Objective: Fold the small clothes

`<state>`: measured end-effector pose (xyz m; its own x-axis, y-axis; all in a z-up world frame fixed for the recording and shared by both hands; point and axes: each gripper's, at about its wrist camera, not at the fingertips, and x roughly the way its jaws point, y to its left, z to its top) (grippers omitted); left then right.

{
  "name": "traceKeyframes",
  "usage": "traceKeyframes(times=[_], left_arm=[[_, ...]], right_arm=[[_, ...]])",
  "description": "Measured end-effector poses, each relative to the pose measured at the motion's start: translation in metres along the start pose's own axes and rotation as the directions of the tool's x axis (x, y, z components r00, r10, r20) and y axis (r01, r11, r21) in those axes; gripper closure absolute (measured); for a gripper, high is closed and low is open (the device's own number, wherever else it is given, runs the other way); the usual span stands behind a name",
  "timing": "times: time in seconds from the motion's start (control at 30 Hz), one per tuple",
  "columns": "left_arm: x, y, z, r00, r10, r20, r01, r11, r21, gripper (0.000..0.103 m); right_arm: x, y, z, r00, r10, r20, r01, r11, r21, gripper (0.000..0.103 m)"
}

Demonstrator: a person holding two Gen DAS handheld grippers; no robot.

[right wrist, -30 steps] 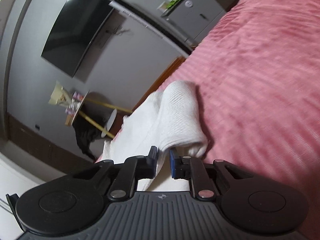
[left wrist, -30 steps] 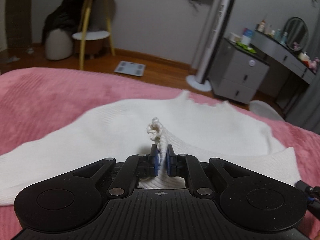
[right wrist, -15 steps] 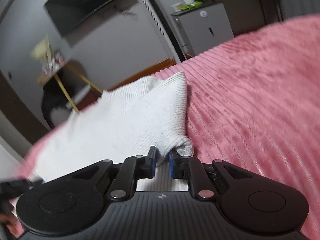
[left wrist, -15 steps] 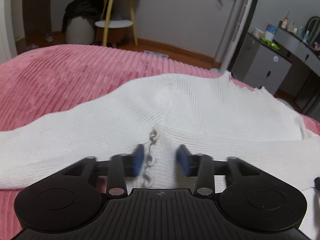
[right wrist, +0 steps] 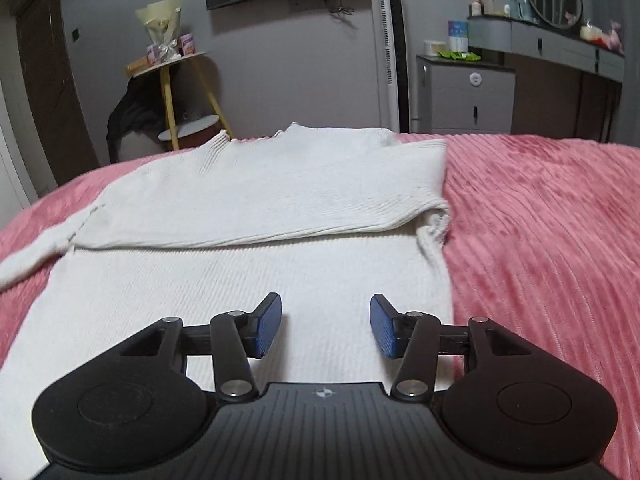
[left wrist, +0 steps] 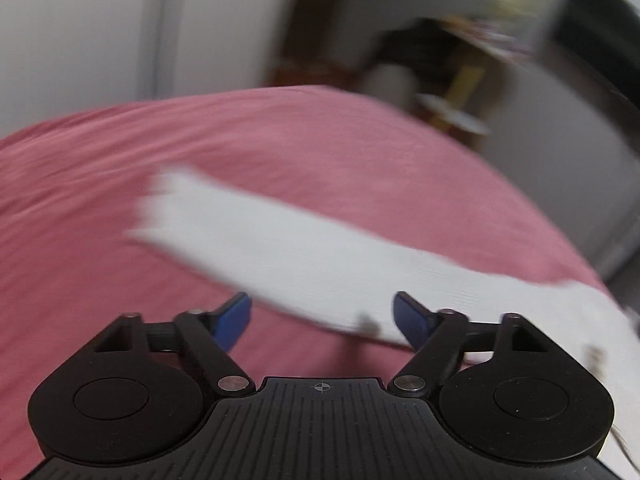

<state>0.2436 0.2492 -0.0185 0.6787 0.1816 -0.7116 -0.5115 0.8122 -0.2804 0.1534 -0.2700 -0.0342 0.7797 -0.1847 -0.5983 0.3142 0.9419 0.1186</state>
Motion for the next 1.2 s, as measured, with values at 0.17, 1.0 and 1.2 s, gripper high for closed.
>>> traceKeyframes(times=[0.17, 1.0, 1.2], left_arm=[[0.002, 0.065, 0.017, 1.0, 0.006, 0.031, 0.001, 0.98, -0.199, 0.023], [0.011, -0.148, -0.009, 0.931, -0.332, -0.151, 0.36, 0.901, 0.243, 0.036], [-0.001, -0.124, -0.026, 0.931, -0.332, -0.152, 0.355, 0.92, 0.164, 0.038]], right_arm=[[-0.004, 0.018, -0.014, 0.999, -0.033, -0.017, 0.032, 0.999, -0.04, 0.054], [-0.008, 0.017, -0.016, 0.999, -0.031, -0.011, 0.031, 1.0, -0.001, 0.054], [-0.006, 0.01, -0.014, 1.0, 0.007, -0.025, -0.007, 1.0, 0.009, 0.054]])
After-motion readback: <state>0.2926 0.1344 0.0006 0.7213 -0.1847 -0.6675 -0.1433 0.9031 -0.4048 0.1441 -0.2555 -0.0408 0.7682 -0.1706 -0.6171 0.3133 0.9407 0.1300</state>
